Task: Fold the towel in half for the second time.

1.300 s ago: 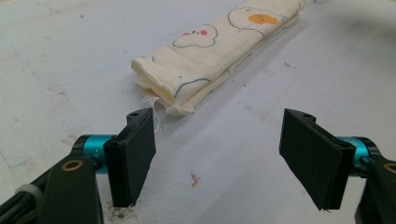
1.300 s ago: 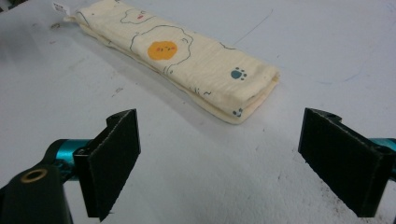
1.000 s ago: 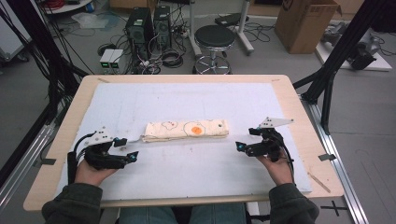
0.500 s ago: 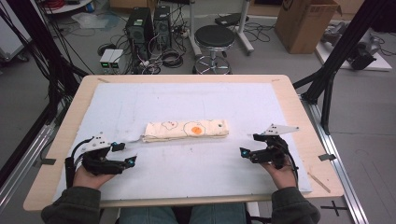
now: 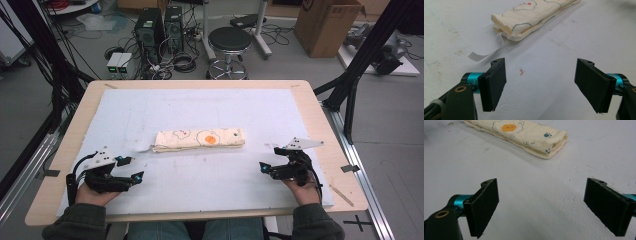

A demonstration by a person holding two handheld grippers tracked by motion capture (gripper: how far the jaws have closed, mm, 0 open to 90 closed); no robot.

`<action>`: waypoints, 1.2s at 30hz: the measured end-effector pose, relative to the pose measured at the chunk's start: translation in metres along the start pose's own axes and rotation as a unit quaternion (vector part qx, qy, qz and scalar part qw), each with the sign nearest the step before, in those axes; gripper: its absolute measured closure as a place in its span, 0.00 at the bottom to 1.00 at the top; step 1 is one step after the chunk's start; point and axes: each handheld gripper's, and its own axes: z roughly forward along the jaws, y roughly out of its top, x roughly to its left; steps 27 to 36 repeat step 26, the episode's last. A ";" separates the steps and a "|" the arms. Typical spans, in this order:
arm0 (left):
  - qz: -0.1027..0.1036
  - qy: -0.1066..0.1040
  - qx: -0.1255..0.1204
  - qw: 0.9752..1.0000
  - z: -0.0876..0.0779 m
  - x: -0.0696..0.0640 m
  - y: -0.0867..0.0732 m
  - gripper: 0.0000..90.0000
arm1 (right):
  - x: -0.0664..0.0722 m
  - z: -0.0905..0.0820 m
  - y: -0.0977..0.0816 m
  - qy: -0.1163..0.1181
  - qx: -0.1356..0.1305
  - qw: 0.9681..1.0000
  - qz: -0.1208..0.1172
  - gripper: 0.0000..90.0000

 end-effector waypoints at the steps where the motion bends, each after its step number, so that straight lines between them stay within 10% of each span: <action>1: 0.001 0.000 0.001 1.000 0.000 -0.001 -0.001 0.29 | 0.001 -0.001 -0.001 -0.001 0.000 1.000 0.000 0.13; 36: 0.008 0.001 0.004 1.000 0.003 -0.003 -0.006 0.28 | 0.008 -0.007 -0.010 0.002 -0.005 1.000 -0.008 0.13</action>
